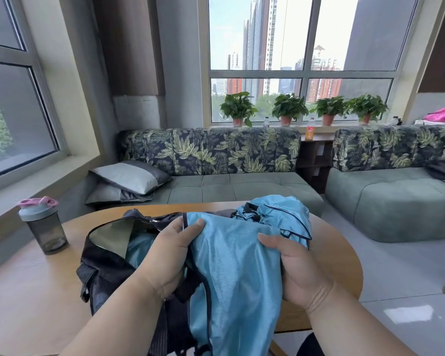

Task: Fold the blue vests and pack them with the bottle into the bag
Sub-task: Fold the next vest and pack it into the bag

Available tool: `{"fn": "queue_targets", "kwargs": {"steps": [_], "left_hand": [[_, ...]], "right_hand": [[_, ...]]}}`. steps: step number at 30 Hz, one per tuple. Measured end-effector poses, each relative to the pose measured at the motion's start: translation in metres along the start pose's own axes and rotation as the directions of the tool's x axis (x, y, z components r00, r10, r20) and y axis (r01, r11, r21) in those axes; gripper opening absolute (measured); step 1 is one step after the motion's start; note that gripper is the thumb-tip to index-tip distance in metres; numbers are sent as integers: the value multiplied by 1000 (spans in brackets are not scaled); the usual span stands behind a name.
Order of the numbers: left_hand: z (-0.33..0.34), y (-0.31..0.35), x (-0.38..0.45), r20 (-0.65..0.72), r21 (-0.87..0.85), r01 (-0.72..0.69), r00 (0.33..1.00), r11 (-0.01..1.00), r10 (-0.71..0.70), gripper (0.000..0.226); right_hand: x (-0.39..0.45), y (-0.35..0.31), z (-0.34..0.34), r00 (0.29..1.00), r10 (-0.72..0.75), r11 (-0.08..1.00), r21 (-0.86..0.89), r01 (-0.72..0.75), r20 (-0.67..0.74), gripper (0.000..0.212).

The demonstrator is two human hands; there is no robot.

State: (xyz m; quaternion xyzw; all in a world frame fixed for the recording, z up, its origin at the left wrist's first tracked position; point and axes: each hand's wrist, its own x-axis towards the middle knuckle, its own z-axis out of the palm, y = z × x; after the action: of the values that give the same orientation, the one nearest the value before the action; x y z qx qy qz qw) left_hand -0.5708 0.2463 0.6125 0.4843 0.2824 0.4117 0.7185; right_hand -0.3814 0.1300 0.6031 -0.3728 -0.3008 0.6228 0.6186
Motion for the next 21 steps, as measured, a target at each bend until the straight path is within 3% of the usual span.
{"fn": "queue_targets", "kwargs": {"steps": [4, 8, 15, 21], "left_hand": [[6, 8, -4, 16, -96, -44, 999, 994, 46, 21], [13, 10, -9, 41, -138, -53, 997, 989, 59, 26], [5, 18, 0, -78, -197, -25, 997, 980, 10, 11], [-11, 8, 6, -75, -195, 106, 990, 975, -123, 46]], "right_hand": [[-1, 21, 7, 995, 92, 994, -59, -90, 42, 54], [2, 35, 11, 992, 117, 981, -162, -106, 56, 54], [7, 35, 11, 990, 105, 994, -3, -106, -99, 46], [8, 29, 22, 987, 57, 996, 73, -47, -151, 48]]}}
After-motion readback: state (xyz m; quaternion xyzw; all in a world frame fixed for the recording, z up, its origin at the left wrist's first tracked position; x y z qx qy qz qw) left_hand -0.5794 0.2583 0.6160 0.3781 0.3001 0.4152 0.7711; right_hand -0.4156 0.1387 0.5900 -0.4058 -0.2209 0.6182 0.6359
